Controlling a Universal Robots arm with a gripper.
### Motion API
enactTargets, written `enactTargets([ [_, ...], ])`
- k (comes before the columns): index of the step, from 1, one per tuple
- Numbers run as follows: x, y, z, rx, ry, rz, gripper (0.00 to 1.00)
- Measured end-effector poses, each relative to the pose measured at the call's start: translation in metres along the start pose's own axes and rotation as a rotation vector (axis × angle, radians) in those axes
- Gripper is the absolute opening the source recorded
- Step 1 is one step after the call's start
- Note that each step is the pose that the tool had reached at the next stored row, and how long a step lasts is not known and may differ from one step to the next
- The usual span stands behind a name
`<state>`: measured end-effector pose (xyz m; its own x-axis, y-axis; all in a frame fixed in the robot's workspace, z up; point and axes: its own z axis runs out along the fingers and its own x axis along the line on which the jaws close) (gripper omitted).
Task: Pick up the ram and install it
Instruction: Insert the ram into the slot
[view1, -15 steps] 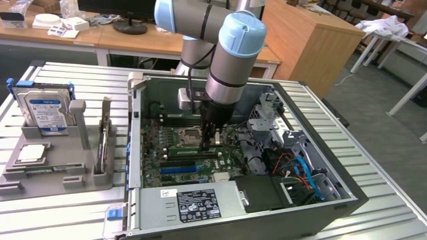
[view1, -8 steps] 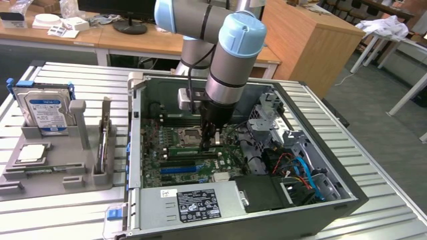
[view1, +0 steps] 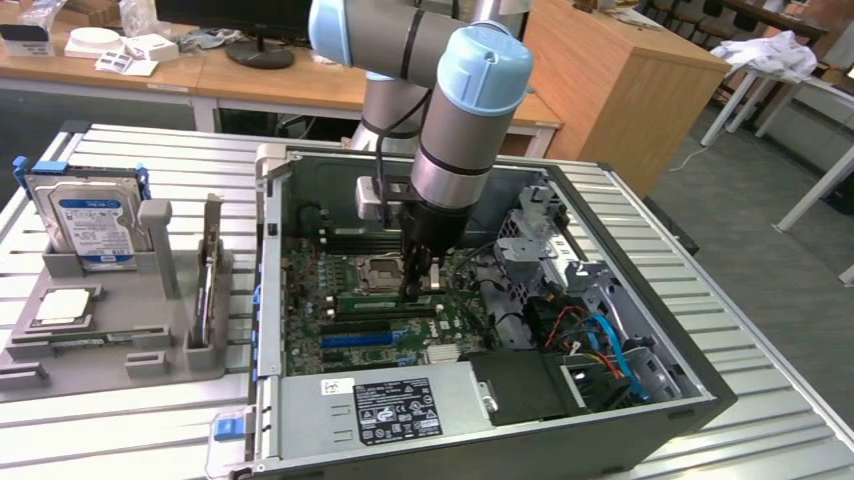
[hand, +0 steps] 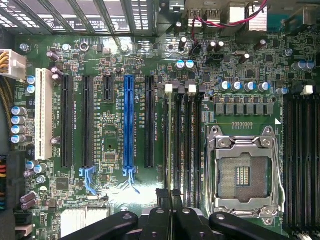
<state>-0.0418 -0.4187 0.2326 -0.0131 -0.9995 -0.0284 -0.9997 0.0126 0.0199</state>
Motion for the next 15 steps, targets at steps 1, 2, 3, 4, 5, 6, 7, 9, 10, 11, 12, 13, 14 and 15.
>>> enactTargets([
  [1,0.0,0.0,0.0001,0.0,0.0001,0.0,0.12],
  [2,0.0,0.0,0.0003,0.0,0.0,0.0,0.12],
  [3,0.0,0.0,0.0004,0.0,-0.0001,0.0,0.12],
  [4,0.0,0.0,0.0005,0.0001,-0.0002,0.0,0.12],
  [5,0.0,0.0,0.0005,0.0001,-0.0002,0.0,0.12],
  [6,0.0,0.0,0.0005,0.0001,-0.0002,0.0,0.12],
  [7,0.0,0.0,0.0006,0.0001,-0.0002,0.0,0.12],
  [9,0.0,0.0,0.001,0.0002,-0.0004,0.0,0.12],
  [10,0.0,0.0,0.001,0.0002,-0.0004,0.0,0.12],
  [11,0.0,0.0,0.001,0.0001,-0.0003,0.0,0.12],
  [12,0.0,0.0,0.001,0.0001,-0.0003,0.0,0.12],
  [13,-0.0001,0.0,0.001,0.0001,-0.0002,0.0,0.12],
  [14,-0.0003,0.0,0.001,0.0001,-0.0002,0.0,0.12],
  [15,-0.0004,0.0,0.001,0.0001,-0.0002,0.0,0.12],
])
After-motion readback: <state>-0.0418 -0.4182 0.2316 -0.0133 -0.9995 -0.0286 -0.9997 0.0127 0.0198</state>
